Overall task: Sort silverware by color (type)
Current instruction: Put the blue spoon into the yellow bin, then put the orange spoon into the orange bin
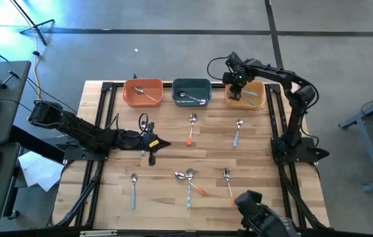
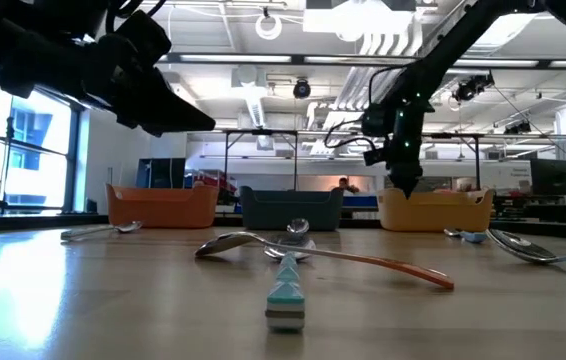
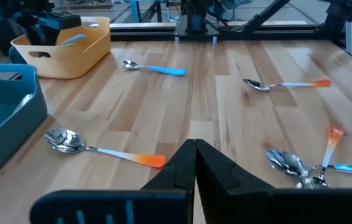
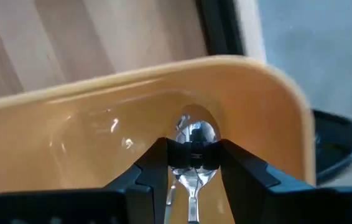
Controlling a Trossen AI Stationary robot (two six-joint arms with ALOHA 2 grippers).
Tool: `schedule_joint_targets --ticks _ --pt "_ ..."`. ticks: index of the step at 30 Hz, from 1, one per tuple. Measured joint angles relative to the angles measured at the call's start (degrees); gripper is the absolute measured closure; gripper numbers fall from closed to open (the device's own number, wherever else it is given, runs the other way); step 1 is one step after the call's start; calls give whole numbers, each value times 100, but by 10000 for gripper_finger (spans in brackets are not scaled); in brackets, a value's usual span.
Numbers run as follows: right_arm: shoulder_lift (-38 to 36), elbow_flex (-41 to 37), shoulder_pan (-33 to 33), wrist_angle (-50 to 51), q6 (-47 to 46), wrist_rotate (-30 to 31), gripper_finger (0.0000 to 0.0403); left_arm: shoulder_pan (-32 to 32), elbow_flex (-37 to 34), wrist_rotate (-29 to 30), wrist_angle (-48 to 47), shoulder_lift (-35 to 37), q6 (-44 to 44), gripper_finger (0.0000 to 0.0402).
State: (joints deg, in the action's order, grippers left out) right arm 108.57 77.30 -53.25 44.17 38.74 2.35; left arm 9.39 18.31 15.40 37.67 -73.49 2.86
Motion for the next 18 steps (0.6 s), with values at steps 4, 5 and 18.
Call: schedule_joint_targets --ticks 4,5,18 --pt "-9 15 17 45 -289 68 280 15 0 16 -2 0 6 401" --pt "-22 15 27 99 -356 85 271 15 0 22 -2 0 6 401" --pt "-359 879 817 1373 -1495 606 220 9 0 -8 -2 1 256 401"
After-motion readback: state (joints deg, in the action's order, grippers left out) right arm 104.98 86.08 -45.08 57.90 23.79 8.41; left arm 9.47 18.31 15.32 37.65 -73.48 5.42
